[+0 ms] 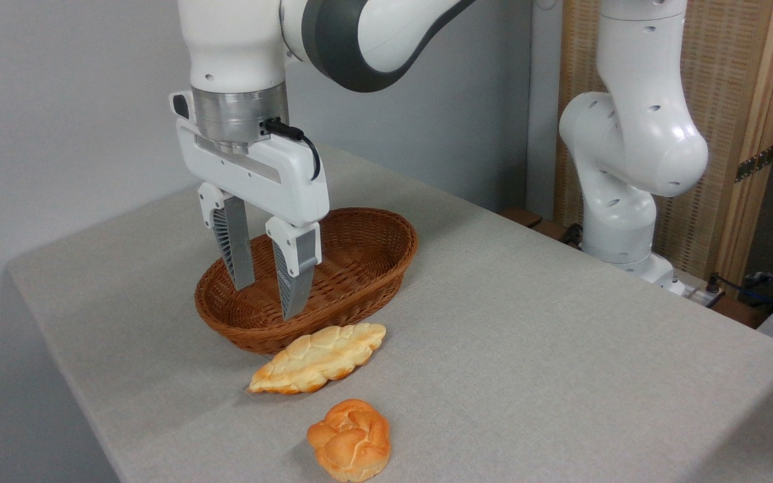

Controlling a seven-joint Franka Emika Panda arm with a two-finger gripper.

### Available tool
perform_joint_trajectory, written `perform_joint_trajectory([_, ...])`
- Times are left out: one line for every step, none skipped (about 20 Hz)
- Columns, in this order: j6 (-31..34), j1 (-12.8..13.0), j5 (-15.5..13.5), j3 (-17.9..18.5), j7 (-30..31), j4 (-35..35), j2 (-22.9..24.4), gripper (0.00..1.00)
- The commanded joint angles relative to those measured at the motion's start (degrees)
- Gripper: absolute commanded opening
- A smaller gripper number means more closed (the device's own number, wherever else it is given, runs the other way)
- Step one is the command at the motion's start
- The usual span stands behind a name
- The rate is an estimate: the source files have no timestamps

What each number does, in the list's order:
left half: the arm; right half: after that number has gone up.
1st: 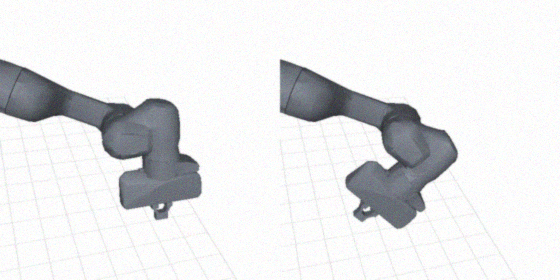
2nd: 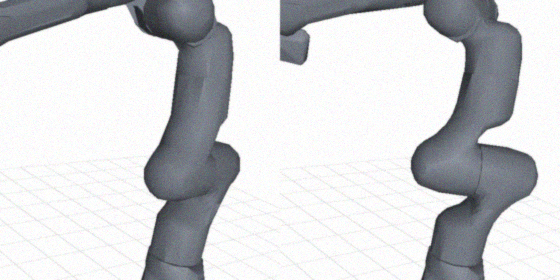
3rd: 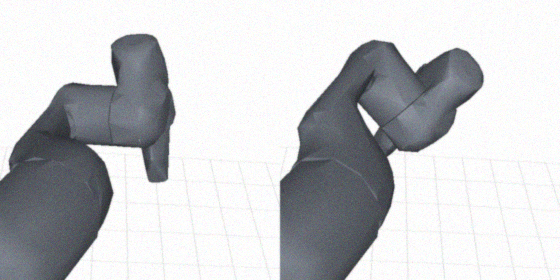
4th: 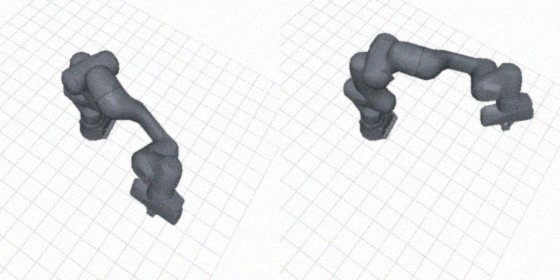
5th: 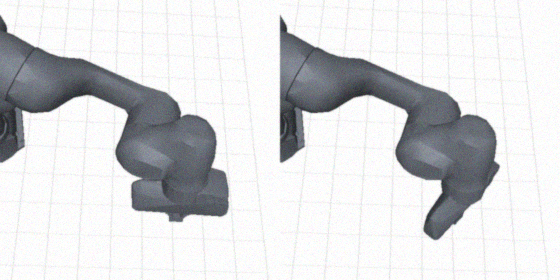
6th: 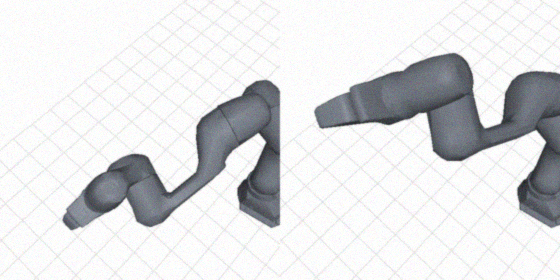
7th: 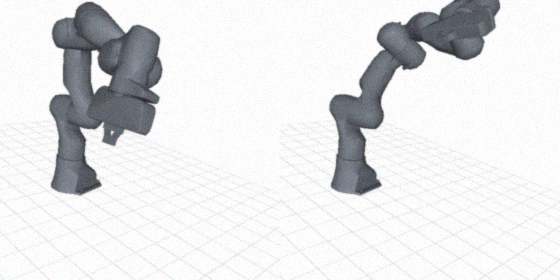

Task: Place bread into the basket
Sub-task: 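Move the open gripper from above the basket toward the knotted roll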

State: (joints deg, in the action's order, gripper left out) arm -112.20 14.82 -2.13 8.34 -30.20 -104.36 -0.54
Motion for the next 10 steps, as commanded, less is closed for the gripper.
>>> perform_joint_trajectory([0.41,0.3,0.02,0.63,-0.74,-0.23,0.98,1.0])
perform_joint_trajectory([0.23,0.3,0.02,0.98,-0.82,-0.23,1.06,1.0])
perform_joint_trajectory([-0.2,0.3,0.1,1.68,-0.82,-0.23,1.07,1.0])
perform_joint_trajectory([-0.47,0.3,0.11,2.12,-1.08,-0.23,1.33,1.0])
perform_joint_trajectory([-0.56,0.3,0.19,2.38,-1.87,-0.31,1.42,1.0])
perform_joint_trajectory([-0.65,0.3,0.19,3.52,-3.36,-0.31,1.42,1.0])
perform_joint_trajectory([-0.65,0.3,0.19,4.4,-5.29,-0.31,1.42,1.0])
perform_joint_trajectory([-0.65,0.3,0.19,4.84,-6.96,-0.31,1.42,1.0])
perform_joint_trajectory([-0.82,0.3,0.19,5.54,-8.28,-0.4,1.42,1.0])
perform_joint_trajectory([-1.61,0.3,0.19,6.25,-9.25,-0.66,1.42,1.0])
